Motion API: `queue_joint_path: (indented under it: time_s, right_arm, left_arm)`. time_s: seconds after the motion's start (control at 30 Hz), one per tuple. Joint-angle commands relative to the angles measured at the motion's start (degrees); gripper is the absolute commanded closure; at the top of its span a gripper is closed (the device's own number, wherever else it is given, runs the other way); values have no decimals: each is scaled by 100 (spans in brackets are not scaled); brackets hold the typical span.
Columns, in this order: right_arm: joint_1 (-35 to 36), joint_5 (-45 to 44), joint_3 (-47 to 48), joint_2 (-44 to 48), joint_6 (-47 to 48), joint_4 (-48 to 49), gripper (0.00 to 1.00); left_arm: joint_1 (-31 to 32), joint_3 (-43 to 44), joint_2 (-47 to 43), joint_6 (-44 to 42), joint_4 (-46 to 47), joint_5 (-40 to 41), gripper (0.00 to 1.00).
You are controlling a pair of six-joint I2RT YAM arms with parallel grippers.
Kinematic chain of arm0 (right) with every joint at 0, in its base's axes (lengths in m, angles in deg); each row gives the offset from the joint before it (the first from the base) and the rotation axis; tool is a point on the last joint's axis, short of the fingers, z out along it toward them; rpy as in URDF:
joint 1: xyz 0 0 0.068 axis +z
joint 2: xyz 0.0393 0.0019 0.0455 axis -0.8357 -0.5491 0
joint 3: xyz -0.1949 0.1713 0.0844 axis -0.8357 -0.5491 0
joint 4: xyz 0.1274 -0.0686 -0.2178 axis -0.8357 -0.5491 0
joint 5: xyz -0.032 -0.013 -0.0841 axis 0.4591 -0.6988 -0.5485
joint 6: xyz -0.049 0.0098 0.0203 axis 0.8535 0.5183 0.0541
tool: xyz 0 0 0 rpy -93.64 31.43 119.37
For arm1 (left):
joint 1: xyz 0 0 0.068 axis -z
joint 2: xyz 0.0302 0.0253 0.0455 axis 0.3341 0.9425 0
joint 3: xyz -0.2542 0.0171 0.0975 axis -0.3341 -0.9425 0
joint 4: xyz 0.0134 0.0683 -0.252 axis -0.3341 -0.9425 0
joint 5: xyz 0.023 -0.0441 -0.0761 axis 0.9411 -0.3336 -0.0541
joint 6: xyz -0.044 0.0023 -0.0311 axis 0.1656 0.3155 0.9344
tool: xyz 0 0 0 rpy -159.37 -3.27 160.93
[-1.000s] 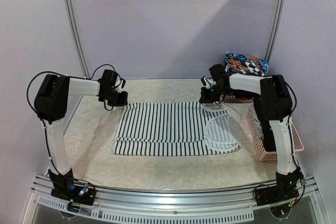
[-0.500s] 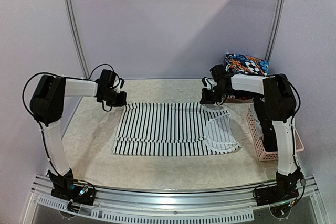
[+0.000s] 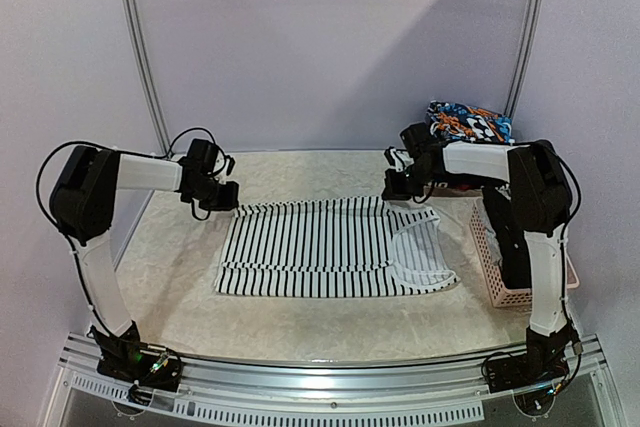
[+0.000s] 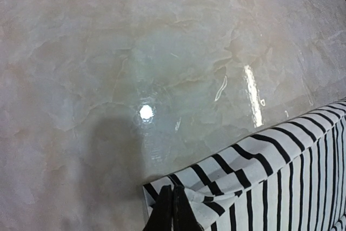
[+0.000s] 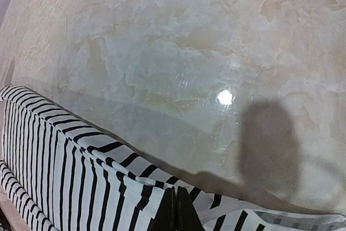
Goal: Fold and stack the mixed laundry pile
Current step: Fold the 1/3-folded tank top at the center of the board.
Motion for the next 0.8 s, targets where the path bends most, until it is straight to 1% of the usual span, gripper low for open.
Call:
queue_joint_path:
  time_s: [0.0, 0.27, 0.6, 0.77]
  right_arm:
    - [88, -185, -175, 351, 80, 47, 100]
    - [176, -322, -613, 693, 56, 151, 100]
    - [189, -454, -1098, 1116, 12, 227, 100]
    - [198, -456, -1332, 1312, -7, 301, 100]
  left_arm:
    - [61, -202, -283, 40, 176, 99, 100]
    - [69, -398, -510, -1, 222, 78, 100]
    - [73, -253, -580, -189, 279, -19, 100]
    - [119, -389, -727, -189, 272, -1, 100]
